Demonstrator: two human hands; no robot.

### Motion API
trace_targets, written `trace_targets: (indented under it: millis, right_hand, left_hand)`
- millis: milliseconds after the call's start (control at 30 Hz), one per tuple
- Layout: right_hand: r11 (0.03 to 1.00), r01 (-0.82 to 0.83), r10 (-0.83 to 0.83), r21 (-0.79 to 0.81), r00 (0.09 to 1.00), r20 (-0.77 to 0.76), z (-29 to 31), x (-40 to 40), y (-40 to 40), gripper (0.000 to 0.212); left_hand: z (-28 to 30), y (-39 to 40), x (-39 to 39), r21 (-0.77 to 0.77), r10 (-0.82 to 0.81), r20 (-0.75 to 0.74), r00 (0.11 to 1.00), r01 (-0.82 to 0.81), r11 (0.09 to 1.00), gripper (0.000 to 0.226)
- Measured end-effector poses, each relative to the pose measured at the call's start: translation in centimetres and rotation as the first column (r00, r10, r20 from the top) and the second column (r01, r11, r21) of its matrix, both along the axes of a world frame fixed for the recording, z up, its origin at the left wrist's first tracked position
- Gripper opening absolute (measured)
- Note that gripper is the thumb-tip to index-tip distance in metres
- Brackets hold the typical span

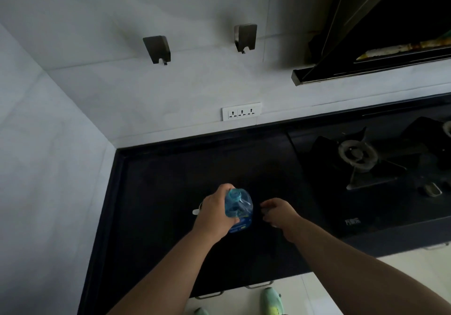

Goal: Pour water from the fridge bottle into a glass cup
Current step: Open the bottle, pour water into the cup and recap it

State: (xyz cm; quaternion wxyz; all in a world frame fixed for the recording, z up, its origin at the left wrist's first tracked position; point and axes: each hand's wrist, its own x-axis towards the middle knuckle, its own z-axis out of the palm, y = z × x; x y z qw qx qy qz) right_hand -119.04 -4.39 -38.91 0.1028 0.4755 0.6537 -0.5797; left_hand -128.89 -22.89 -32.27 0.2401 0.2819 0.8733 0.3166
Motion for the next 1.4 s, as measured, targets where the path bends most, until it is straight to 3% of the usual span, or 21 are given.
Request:
trace_targets:
  millis: [67,167,267,367,400,467,533,600,700,933,1000,1133,1300,1400]
  right_hand:
    - [0.991,-0.093,0.084,0.093,0.992,0.096,-0.7,0.6,0.0,0.026]
    - [0.976,-0.19,0.168,0.109,0.969,0.18,-1.6,0.6,0.2,0.028]
    - [0.999,-0.047,0.047,0.005,0.998,0.04,-0.9,-0.5,0.3,0.03]
    - [0.989,0.081,-0.092,-0.124,0.992,-0.081,0.1,-2.1,0.6,0.047]
    - [0.996,0.049,-0.052,-0.081,0.998,-0.038,0.0,-2.5,0.9,0.059]
    - [0.977,-0.186,0.165,0.107,0.969,0.184,0.5,-2.4,1.4,0.073]
    - [0.898,-0.379,0.307,0.221,0.903,0.301,0.8,-1.7,1.6,0.066]
    - [0.874,-0.424,0.368,0.236,0.897,0.246,1.1,-1.2,1.1,0.056]
    - [0.896,-0.38,0.377,0.227,0.924,0.061,1.7,-0.9,-0.1,0.062]
    - [0.869,-0.46,0.494,0.185,0.829,-0.261,4.0,-1.5,-1.7,0.112]
    - [0.85,-0.477,0.525,0.225,0.806,-0.274,4.6,-1.9,-2.0,0.114]
    - [0.776,-0.504,0.593,0.378,0.788,-0.168,4.2,-2.2,-2.8,0.098]
    - [0.765,-0.473,0.563,0.436,0.821,-0.097,3.6,-2.1,-3.2,0.09]
    - [0.75,-0.464,0.552,0.472,0.832,-0.057,3.5,-2.0,-3.5,0.094]
  left_hand:
    - [-0.4,-0.1,-0.1,-0.003,0.006,-0.024,1.0,-0.006,1.0,0.071]
    - [0.0,-0.1,-0.1,-0.046,-0.015,-0.027,1.0,0.014,0.999,0.073]
    - [0.2,0.1,-0.1,-0.076,-0.014,-0.024,1.0,0.012,0.997,0.074]
    - [0.3,0.1,0.0,-0.095,-0.008,-0.017,1.0,0.007,0.995,0.076]
    - [0.2,0.1,-0.1,-0.094,-0.01,-0.017,1.0,0.008,0.996,0.076]
    - [0.0,0.0,-0.1,-0.085,-0.013,-0.01,1.0,0.012,0.996,0.077]
    - [-0.2,0.0,-0.2,-0.072,-0.012,-0.012,1.0,0.011,0.997,0.075]
    - [-0.5,0.0,-0.3,-0.058,-0.009,-0.015,1.0,0.008,0.998,0.075]
    - [-0.8,0.0,-0.4,-0.05,-0.011,-0.021,1.0,0.009,0.999,0.073]
    - [-1.4,-0.3,-0.6,0.004,-0.023,0.038,0.999,0.023,1.0,0.074]
    - [-1.7,-0.9,-1.0,0.007,-0.047,0.109,0.993,0.047,0.999,0.079]
    - [-2.7,-2.9,-2.4,0.047,-0.015,0.301,0.953,0.001,0.999,0.096]
    - [-4.5,-5.2,-4.9,-0.149,0.287,0.114,0.951,-0.269,0.952,0.061]
    - [-6.0,-6.3,-6.4,-0.314,0.289,0.215,0.933,-0.214,0.925,0.066]
